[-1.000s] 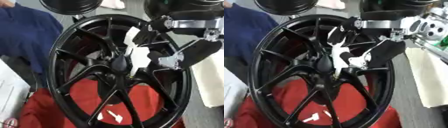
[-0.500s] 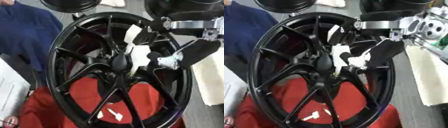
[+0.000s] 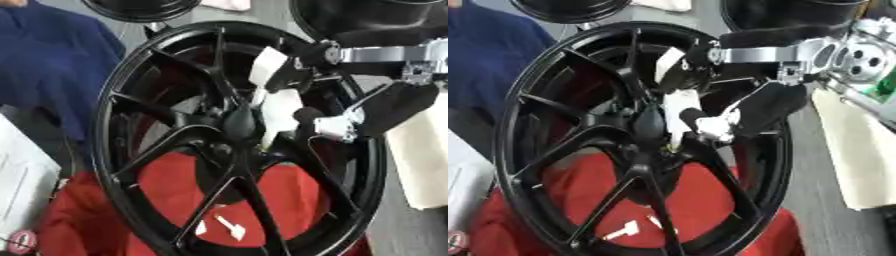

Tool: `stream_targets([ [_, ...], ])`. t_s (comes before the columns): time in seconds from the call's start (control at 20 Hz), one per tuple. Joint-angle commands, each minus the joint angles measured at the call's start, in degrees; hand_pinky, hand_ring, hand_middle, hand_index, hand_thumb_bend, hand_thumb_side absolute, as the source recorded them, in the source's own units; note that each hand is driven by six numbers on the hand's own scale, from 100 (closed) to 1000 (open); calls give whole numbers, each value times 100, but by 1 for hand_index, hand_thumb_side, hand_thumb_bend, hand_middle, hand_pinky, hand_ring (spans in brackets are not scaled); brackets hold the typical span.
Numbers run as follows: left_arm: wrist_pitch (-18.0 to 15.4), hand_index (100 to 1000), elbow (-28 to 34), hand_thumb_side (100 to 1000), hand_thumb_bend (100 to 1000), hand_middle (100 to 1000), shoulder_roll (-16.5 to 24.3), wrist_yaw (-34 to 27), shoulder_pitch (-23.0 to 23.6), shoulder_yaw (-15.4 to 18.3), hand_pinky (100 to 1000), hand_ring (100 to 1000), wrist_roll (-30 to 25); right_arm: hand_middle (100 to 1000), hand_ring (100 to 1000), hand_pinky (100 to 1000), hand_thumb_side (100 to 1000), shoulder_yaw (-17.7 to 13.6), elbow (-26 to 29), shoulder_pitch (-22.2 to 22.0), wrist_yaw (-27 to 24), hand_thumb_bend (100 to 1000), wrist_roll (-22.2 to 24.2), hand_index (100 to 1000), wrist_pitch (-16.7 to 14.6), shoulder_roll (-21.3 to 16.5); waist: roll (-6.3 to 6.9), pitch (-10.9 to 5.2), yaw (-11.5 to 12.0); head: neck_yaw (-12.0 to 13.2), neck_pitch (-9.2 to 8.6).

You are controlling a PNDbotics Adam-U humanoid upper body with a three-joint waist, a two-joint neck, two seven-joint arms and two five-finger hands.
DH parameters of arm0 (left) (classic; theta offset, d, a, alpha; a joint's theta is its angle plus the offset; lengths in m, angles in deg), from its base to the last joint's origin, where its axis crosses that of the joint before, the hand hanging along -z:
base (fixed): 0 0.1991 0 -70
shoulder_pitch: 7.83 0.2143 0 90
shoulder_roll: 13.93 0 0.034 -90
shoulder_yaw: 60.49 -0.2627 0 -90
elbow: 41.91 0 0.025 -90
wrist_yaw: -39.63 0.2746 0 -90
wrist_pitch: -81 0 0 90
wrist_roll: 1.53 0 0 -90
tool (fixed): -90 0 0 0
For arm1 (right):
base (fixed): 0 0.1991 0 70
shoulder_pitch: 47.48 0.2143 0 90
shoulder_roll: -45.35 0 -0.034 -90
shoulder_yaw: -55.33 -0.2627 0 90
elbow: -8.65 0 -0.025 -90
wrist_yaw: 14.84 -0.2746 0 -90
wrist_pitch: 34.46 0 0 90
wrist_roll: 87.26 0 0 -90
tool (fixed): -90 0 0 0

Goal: Pull the pin out of the wheel hub.

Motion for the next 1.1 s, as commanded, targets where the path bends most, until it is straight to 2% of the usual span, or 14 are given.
stream_targets([
  [0.05,14,702,126,730,209,642,51,6,-37,-2,767,705,3,817,897,795,415,-85,82,39,60,100,28,876,0,-104,26,-83,1,-9,-20],
  [0.45,31,700,126,735,205,643,31,27,-33,-10,770,707,-1,860,927,802,333,-201,82,-5,-16,100,-380,886,-104,-117,23,-37,3,-3,-58],
  [0.75,41,699,126,737,204,643,17,33,-27,-13,770,707,-8,874,953,804,335,-214,82,-39,-44,100,-561,887,-165,-140,14,-23,-1,-6,-83],
  [1.1,38,697,126,739,201,643,7,36,-31,-17,771,707,-18,872,952,804,370,-205,82,-87,-46,100,-429,887,-119,-158,13,5,4,0,-99],
])
